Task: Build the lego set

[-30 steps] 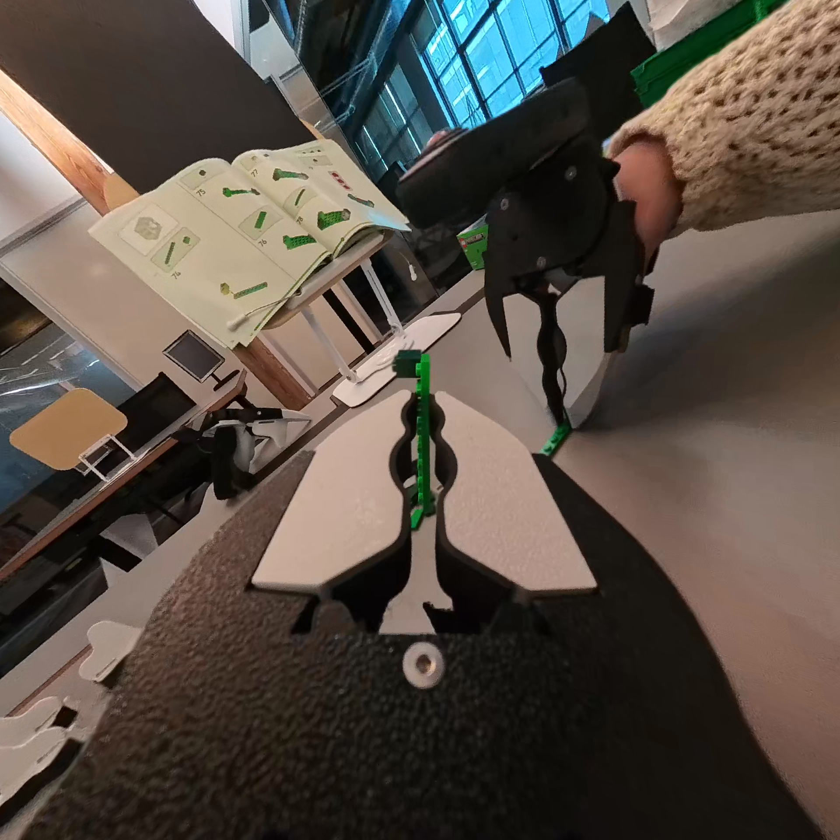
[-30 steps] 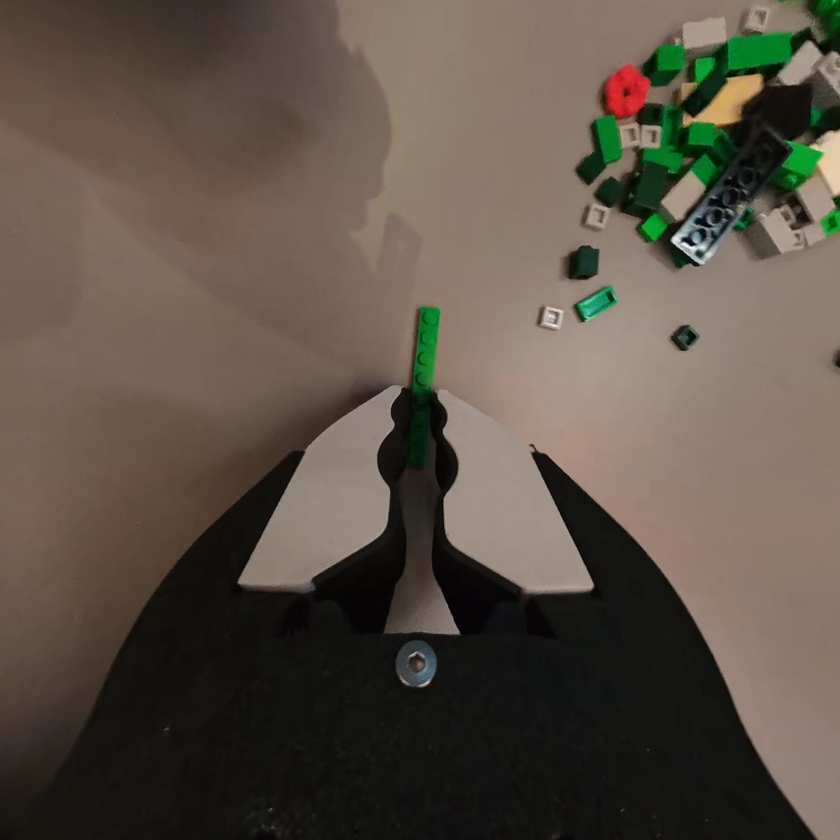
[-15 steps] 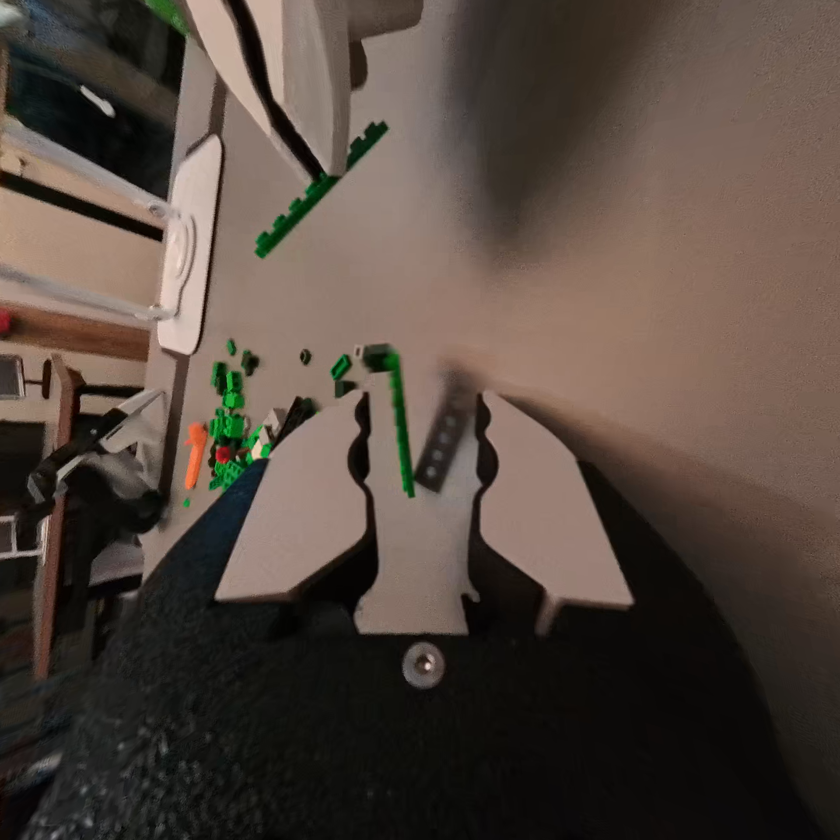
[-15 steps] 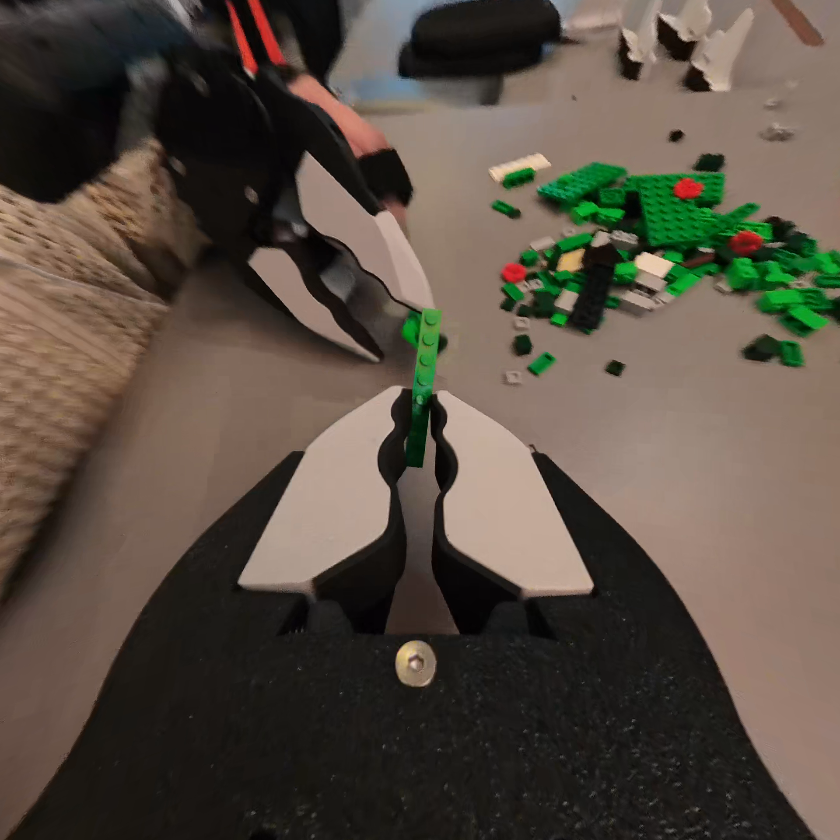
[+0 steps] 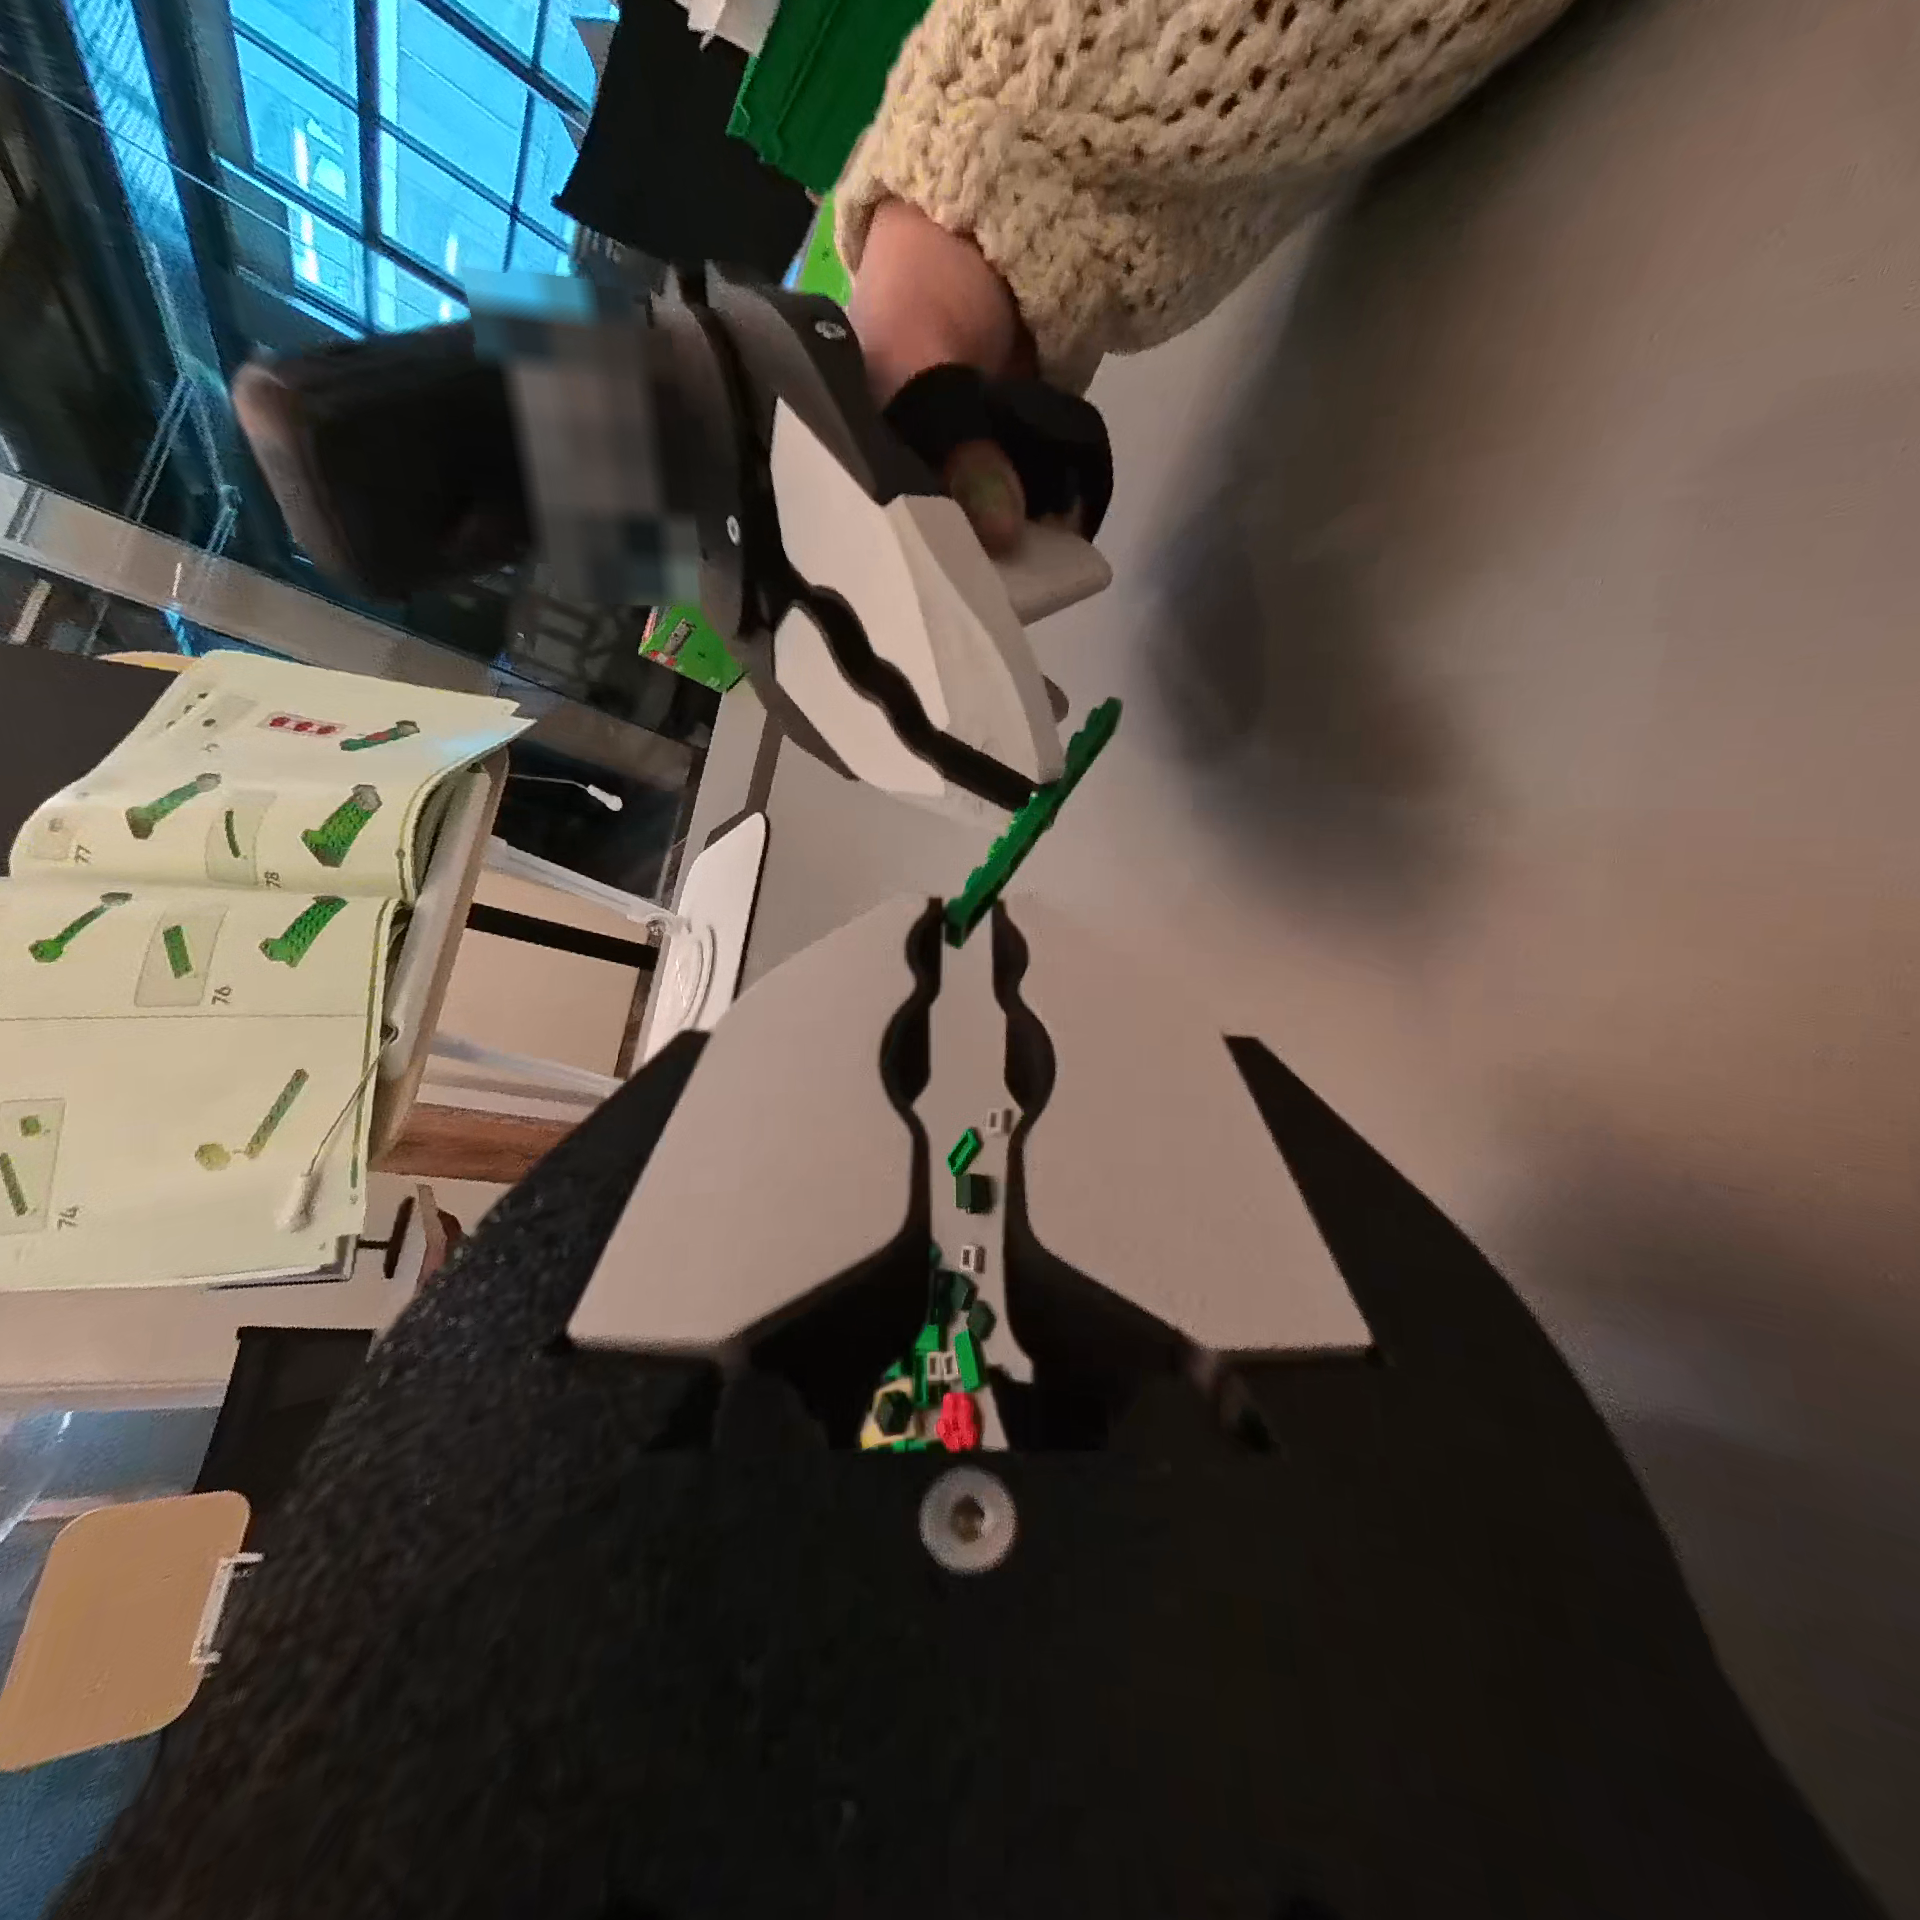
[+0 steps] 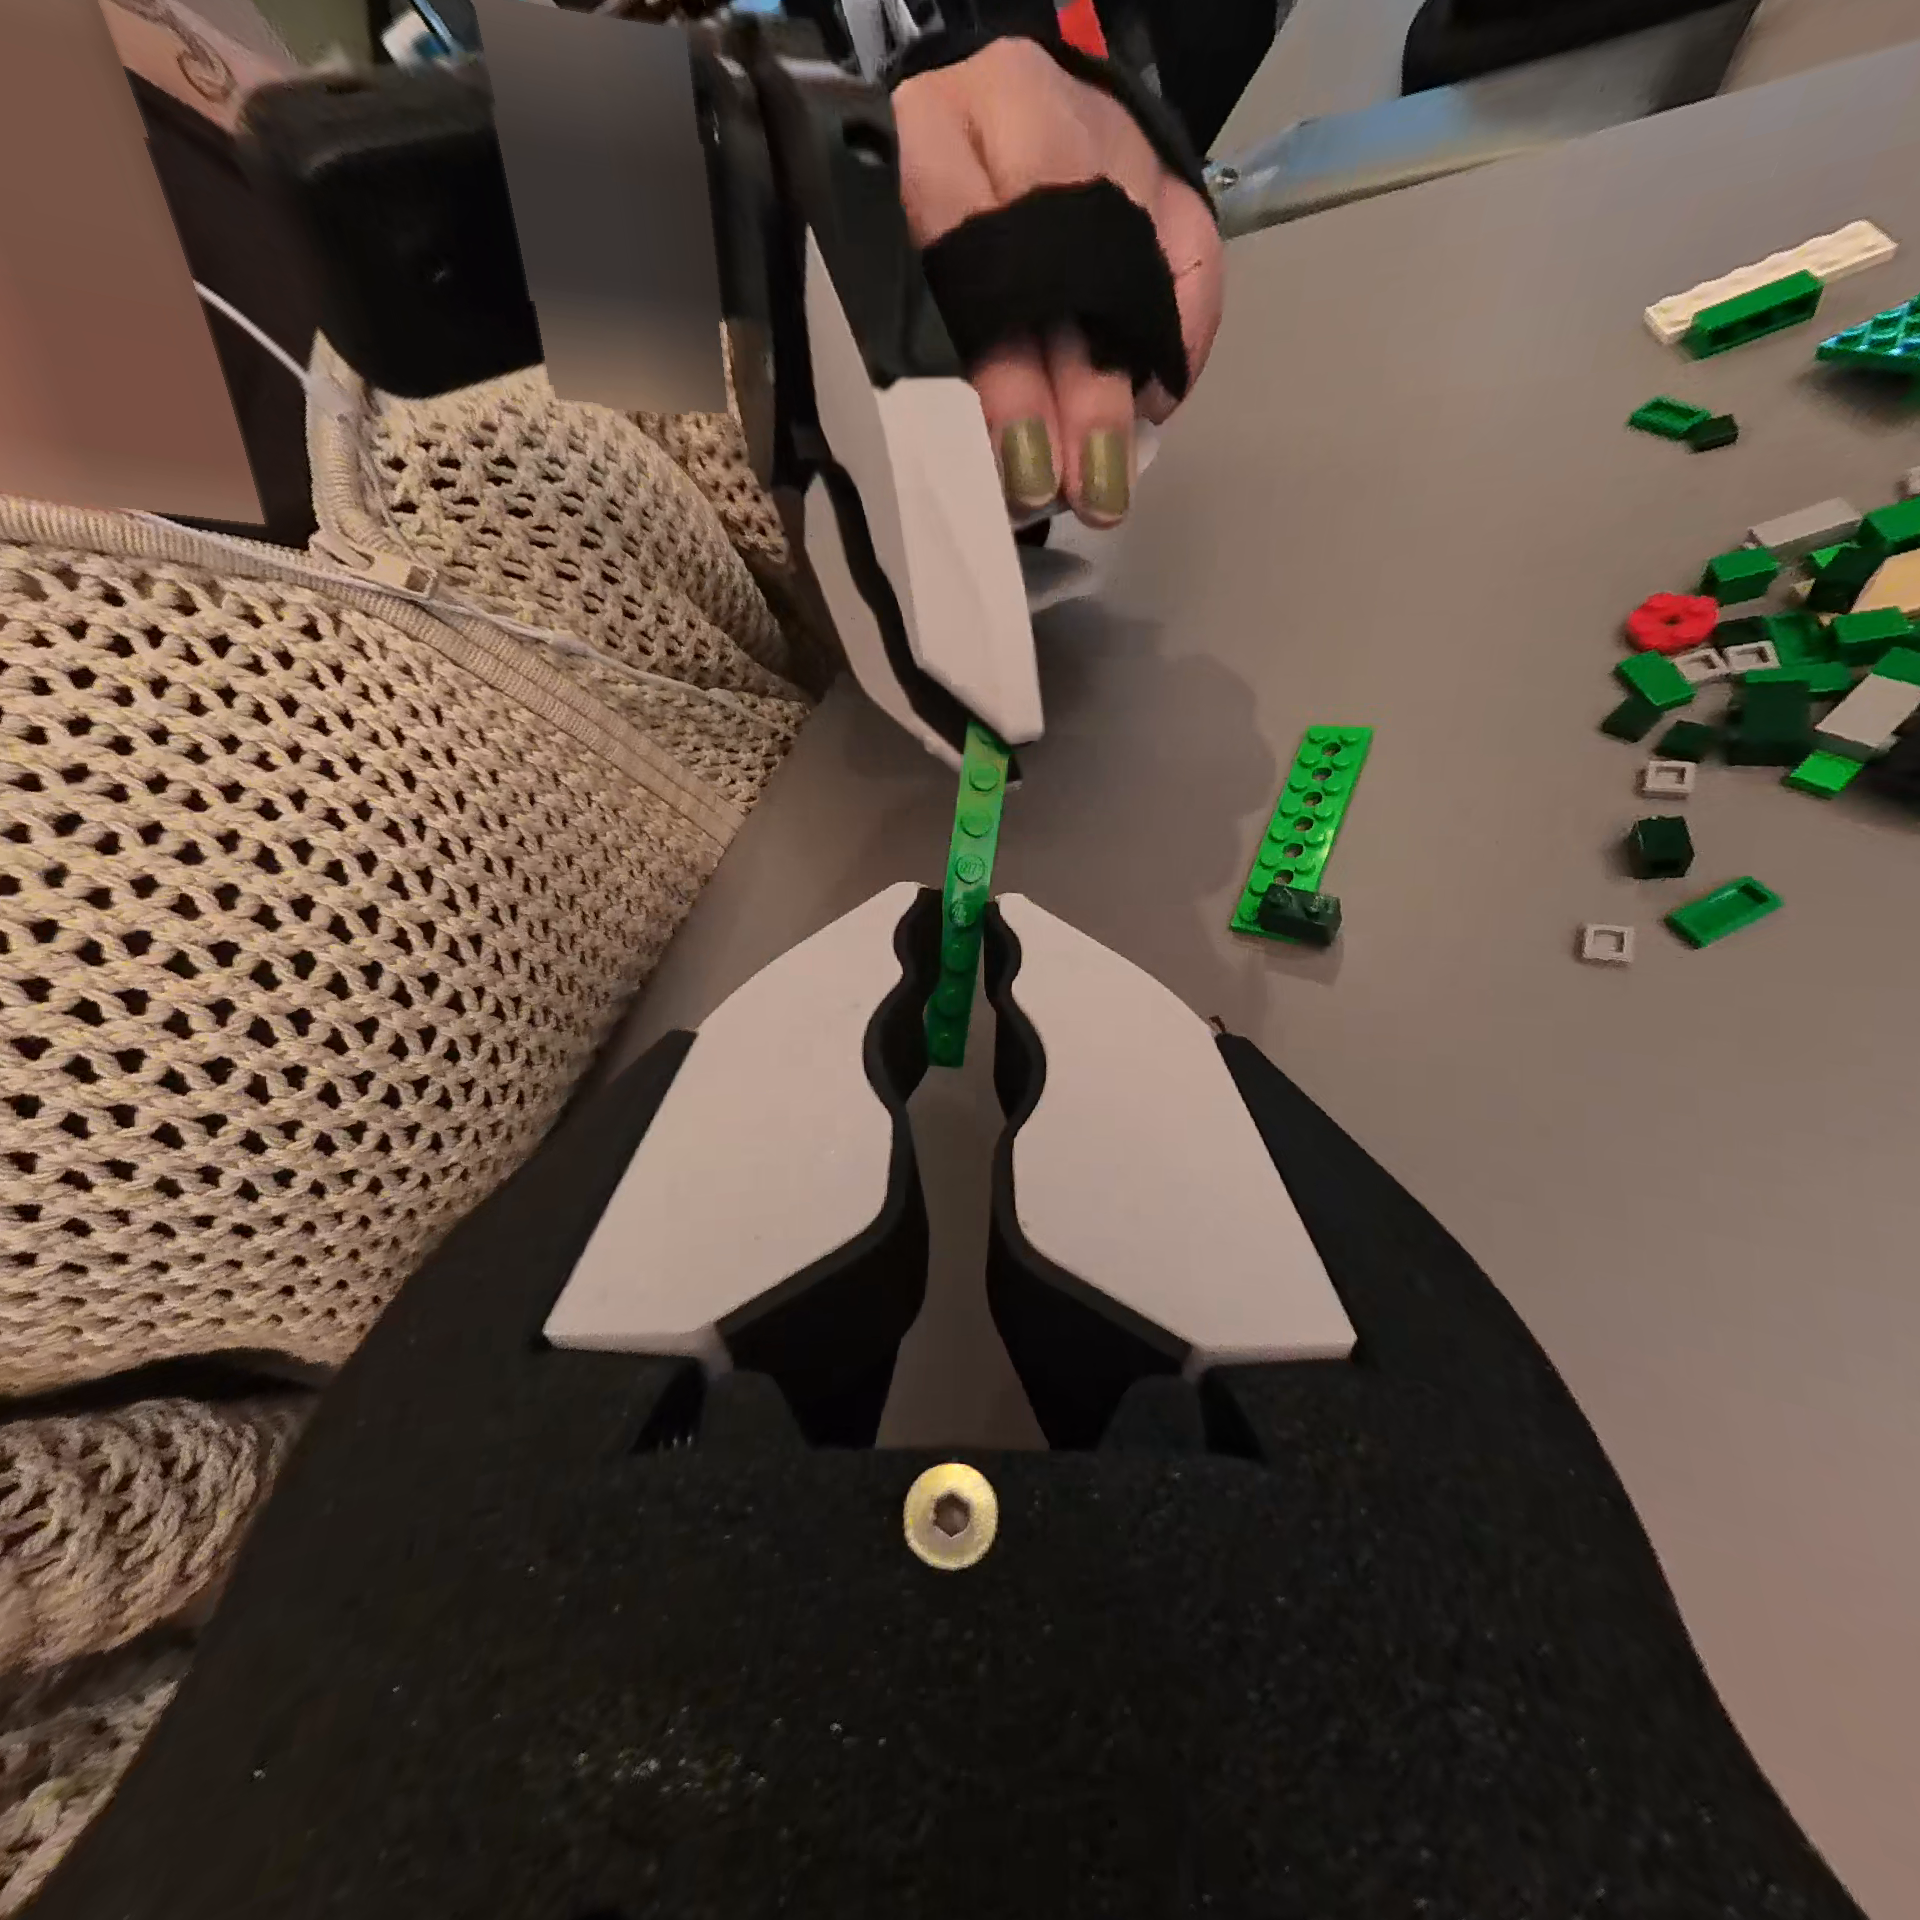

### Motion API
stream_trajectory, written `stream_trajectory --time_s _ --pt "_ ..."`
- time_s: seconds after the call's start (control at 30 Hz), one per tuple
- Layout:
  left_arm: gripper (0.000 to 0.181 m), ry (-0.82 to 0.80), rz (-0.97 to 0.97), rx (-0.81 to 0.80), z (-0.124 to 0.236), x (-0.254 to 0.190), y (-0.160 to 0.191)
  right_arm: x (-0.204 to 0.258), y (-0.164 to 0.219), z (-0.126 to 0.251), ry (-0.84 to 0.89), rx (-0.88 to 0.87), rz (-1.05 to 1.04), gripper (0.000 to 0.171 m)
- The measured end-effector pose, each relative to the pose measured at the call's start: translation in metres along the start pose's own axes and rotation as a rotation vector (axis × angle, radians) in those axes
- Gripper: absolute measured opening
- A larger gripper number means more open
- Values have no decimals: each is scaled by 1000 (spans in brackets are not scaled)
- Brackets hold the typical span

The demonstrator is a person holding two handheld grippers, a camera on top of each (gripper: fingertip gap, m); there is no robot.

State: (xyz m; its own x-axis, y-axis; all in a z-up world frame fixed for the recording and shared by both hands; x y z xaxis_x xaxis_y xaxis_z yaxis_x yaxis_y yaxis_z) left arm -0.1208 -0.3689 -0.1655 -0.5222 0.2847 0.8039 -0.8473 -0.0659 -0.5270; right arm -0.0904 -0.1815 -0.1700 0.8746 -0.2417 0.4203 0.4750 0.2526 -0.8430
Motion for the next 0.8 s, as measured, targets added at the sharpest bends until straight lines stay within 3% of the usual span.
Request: stream_trajectory --time_s 0.03,0.13,0.23,0.27,0.33,0.43,0.5,0.6,0.7,0.8 --pt "6 9 1 4 0 -1 1 0 0 0 13 12 6 7" --pt "4 24 137 34 0 2 7 0 -2 3 113 -7 40 8" --pt "4 -132 426 51 4 14 21 4 -11 17 355 -106 186 40" --pt "4 -184 578 -5 8 18 25 7 -15 22 413 -172 224 48" --pt "3 -231 937 -241 14 24 28 13 -20 28 455 -336 252 41" --pt "3 -268 1311 -611 17 25 34 16 -29 18 377 -547 86 34" --pt "3 -281 1398 -746 12 22 33 19 -34 2 285 -639 36 34" --pt "3 -275 1433 -852 4 17 25 25 -41 -16 280 -761 94 26" --pt "3 -264 1478 -935 2 16 23 29 -44 -21 301 -787 154 13" --pt "2 -251 1472 -961 2 16 22 32 -44 -19 296 -841 173 13"
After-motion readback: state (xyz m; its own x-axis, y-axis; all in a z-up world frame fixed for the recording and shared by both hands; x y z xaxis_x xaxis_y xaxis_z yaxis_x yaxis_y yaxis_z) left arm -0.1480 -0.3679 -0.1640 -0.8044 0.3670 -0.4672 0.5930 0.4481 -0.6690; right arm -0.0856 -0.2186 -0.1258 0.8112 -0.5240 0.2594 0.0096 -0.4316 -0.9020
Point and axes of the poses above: each gripper's, where its closed fingertips meet, z back along the fingers, y out of its underside, x = y × z across the jaws, the point moved 10 cm from there along z, back along the fingers, and after that the axes turned 4 degrees about -x, right-handed, at the moved point
